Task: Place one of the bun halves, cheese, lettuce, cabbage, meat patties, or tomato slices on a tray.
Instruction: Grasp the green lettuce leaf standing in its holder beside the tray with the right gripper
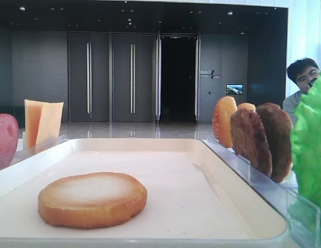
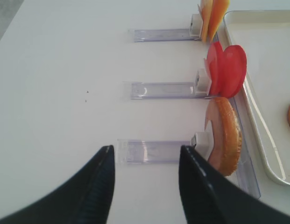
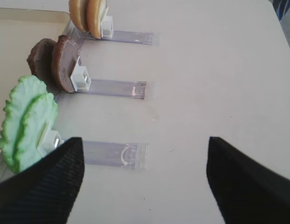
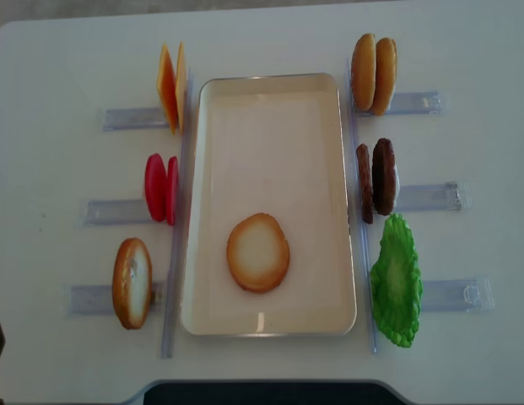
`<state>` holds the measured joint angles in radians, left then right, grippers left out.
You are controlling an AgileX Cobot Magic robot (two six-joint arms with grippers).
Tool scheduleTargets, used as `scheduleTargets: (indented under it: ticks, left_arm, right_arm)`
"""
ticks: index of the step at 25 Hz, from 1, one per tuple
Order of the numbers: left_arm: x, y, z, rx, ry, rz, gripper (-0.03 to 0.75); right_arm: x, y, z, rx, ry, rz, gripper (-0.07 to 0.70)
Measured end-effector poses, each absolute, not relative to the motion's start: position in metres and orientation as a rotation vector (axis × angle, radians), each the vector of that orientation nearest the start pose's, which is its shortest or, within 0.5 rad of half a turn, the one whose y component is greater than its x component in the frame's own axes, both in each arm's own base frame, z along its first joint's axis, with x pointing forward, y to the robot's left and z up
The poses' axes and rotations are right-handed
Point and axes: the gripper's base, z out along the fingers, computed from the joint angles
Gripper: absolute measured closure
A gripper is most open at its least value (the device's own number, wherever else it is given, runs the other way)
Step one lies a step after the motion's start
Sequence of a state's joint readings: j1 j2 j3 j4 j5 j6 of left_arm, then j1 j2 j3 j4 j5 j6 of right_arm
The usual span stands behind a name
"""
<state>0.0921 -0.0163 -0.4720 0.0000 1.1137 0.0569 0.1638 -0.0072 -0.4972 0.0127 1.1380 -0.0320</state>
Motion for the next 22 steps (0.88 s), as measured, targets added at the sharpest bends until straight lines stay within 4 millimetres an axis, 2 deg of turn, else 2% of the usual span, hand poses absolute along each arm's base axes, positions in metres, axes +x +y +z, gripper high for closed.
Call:
scheduleTargets:
  ticks: [22]
  left_arm:
    - [-0.0065, -0.0006, 0.2652, -0.037, 2.11, 0.089, 0.37]
  right_arm:
    - [-0.0093, 0.0002, 0.2703, -0.209, 2.108, 0.103, 0.086]
